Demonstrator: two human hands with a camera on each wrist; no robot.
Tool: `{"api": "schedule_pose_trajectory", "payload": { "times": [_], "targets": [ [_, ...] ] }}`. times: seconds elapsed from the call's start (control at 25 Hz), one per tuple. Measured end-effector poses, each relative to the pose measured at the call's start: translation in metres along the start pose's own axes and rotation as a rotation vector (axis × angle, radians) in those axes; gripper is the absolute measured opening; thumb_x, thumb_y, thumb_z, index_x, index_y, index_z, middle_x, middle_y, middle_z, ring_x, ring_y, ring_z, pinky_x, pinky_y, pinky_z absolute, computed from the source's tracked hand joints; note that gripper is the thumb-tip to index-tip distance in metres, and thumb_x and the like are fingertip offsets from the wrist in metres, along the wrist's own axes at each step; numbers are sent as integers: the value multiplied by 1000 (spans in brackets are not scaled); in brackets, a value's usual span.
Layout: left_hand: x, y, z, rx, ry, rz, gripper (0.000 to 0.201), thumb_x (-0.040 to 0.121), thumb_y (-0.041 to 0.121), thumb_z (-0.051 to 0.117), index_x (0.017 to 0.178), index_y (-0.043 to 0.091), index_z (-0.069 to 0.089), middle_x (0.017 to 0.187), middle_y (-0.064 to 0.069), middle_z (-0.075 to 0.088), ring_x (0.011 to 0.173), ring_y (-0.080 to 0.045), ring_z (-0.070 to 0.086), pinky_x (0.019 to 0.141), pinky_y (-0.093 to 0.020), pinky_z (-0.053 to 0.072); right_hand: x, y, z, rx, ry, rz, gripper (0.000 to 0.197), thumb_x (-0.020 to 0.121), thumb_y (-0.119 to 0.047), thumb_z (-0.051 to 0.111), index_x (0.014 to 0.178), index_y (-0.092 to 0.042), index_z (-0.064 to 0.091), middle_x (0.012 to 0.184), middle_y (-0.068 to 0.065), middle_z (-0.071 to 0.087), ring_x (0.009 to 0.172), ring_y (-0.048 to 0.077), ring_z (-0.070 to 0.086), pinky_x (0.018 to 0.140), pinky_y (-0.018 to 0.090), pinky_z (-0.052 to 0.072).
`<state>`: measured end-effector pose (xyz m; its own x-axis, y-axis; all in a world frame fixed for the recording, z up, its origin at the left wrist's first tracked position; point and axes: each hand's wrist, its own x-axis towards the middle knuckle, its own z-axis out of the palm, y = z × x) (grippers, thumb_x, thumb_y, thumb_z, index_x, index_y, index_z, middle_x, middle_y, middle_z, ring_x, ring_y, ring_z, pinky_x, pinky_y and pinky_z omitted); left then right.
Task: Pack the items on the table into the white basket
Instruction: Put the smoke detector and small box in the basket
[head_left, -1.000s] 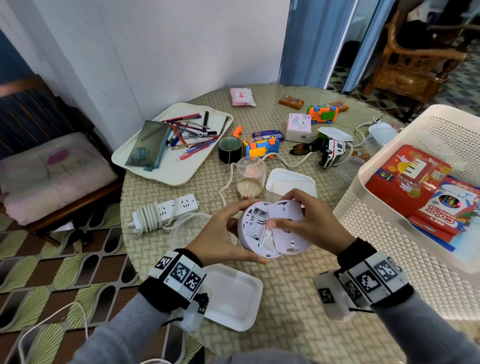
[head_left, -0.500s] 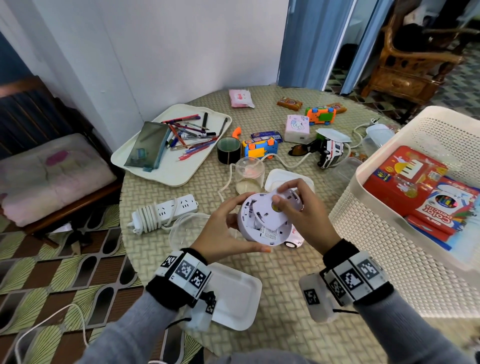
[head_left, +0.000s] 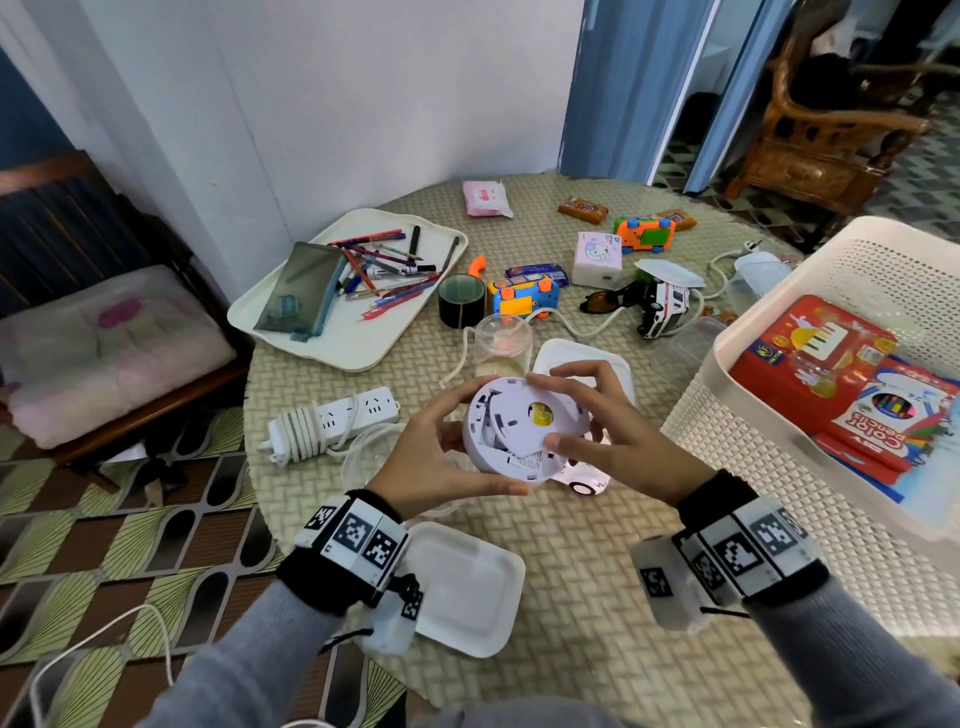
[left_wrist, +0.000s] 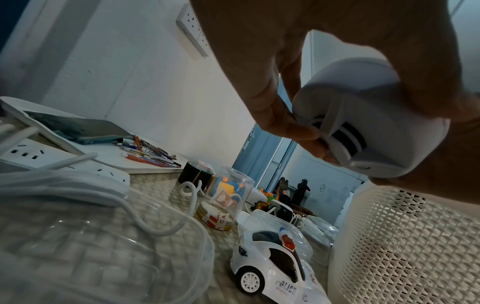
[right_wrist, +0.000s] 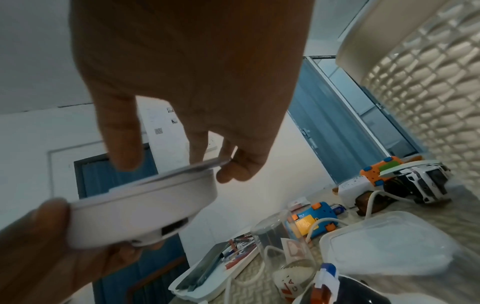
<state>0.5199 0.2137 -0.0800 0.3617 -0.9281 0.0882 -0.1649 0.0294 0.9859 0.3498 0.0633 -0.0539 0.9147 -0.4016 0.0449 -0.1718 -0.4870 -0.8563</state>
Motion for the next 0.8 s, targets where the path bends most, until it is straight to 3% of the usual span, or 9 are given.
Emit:
{"api": "schedule_pose_trajectory", "payload": {
  "times": [0.08,0.24,0.4,0.56,0.68,0.8],
  "targets": [
    [-1,0,0,2,-10,4,92,46,9,94,126,29,53,118,6,64,103,-15,66,81,-30,57,2,0,-1,-85,53,-55,55,80,-31,73,132,-31,52,121,3,36,108,-8,39,79,4,37],
    [1,2,-1,0,-18,10,94,47,8,93,129,27,52,120,3,64,106,-15,65,82,-26,55,4,5,1,-117,18,-70,66,69,-46,79,129,-39,53,118,0,41,119,-5,38,89,2,33],
    [0,2,-1,-1,-29,-3,92,47,9,94,127,29,53,121,2,64,108,-14,64,84,-27,54,6,7,-1,-163,54,-96,71,57,-54,81,123,-37,59,113,-6,48,111,1,47,85,11,41],
    [-2,1,1,-15,-16,-12,93,46,11,94,127,31,53,123,4,63,109,-13,64,83,-27,55,9,6,-2,-128,81,-91,66,55,-49,86,114,-31,63,110,-4,54,104,8,54,76,17,45],
    [-1,3,4,-18,-15,-10,92,47,3,92,125,29,53,119,5,65,105,-12,65,79,-24,55,12,3,5,-33,154,-95,63,54,-50,88,106,-30,59,110,0,57,102,7,56,74,16,48],
    [3,8,5,-16,-27,-1,92,46,1,92,126,26,53,119,3,64,103,-14,66,81,-28,56,17,3,14,-71,191,-160,65,53,-53,83,105,-23,59,109,-1,56,102,8,53,75,11,43]
  ]
}}
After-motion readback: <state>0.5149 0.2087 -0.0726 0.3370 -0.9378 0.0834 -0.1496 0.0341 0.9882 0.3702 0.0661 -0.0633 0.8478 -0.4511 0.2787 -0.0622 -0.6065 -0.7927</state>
